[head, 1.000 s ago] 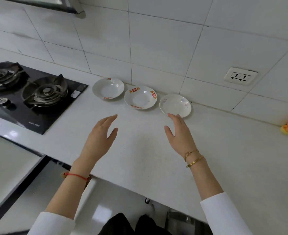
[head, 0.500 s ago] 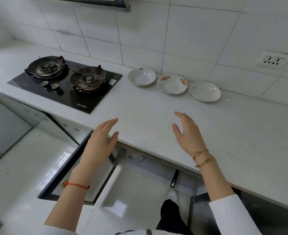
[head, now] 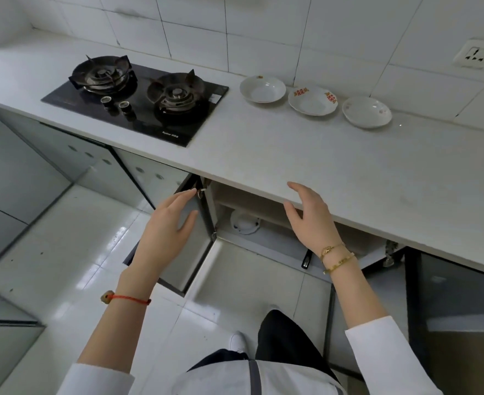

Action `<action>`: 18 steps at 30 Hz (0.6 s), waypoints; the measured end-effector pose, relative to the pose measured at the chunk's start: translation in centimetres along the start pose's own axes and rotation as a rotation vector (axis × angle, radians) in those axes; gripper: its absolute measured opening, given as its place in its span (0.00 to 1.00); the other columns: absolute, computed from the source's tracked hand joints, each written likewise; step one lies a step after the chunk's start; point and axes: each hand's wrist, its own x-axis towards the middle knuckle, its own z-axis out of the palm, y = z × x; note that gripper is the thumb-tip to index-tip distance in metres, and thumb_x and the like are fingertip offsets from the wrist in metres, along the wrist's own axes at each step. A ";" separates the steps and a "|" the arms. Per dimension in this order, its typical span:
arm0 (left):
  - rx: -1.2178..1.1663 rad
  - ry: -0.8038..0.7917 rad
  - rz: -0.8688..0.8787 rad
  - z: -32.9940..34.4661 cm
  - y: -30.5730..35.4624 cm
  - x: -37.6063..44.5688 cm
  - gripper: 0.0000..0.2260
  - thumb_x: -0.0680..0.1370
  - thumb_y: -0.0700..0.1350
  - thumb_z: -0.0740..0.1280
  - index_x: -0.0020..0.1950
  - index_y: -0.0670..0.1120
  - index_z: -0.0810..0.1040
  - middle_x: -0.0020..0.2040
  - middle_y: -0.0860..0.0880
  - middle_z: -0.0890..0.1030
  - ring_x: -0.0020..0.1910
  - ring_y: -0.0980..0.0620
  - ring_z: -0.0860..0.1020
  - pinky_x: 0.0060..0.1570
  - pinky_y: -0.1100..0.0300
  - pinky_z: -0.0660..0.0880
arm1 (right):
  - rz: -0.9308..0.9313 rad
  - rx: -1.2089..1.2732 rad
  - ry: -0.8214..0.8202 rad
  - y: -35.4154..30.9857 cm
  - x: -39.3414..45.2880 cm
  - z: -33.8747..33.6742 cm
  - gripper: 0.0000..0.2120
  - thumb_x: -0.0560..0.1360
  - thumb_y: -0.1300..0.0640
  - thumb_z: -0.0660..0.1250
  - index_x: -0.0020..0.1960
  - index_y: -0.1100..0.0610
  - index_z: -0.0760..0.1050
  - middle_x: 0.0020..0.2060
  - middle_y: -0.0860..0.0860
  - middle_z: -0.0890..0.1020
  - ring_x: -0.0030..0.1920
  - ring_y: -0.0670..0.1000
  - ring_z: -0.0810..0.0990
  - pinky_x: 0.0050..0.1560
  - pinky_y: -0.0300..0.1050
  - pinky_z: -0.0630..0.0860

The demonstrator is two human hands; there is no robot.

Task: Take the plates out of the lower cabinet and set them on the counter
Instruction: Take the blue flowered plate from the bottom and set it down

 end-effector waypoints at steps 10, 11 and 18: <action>-0.032 0.036 -0.057 0.8 -0.3 -2.4 0.19 0.81 0.46 0.61 0.71 0.48 0.70 0.67 0.50 0.75 0.66 0.51 0.74 0.67 0.54 0.70 | -0.019 -0.009 -0.059 0.4 -1.2 0.7 0.20 0.80 0.52 0.59 0.71 0.53 0.65 0.69 0.49 0.71 0.70 0.48 0.66 0.64 0.34 0.59; -0.033 0.041 -0.060 1.0 -0.2 -2.4 0.19 0.80 0.46 0.62 0.71 0.48 0.70 0.67 0.51 0.75 0.66 0.51 0.74 0.67 0.55 0.69 | -0.020 -0.004 -0.063 0.5 -1.2 0.7 0.20 0.80 0.52 0.59 0.71 0.53 0.65 0.69 0.49 0.71 0.70 0.48 0.66 0.64 0.34 0.59; -0.053 0.078 -0.099 3.0 0.8 -2.6 0.18 0.80 0.45 0.62 0.70 0.48 0.71 0.67 0.51 0.75 0.66 0.50 0.74 0.65 0.60 0.66 | -0.053 0.013 -0.115 2.4 -0.7 0.3 0.20 0.80 0.53 0.58 0.71 0.55 0.65 0.68 0.49 0.72 0.70 0.48 0.67 0.64 0.34 0.60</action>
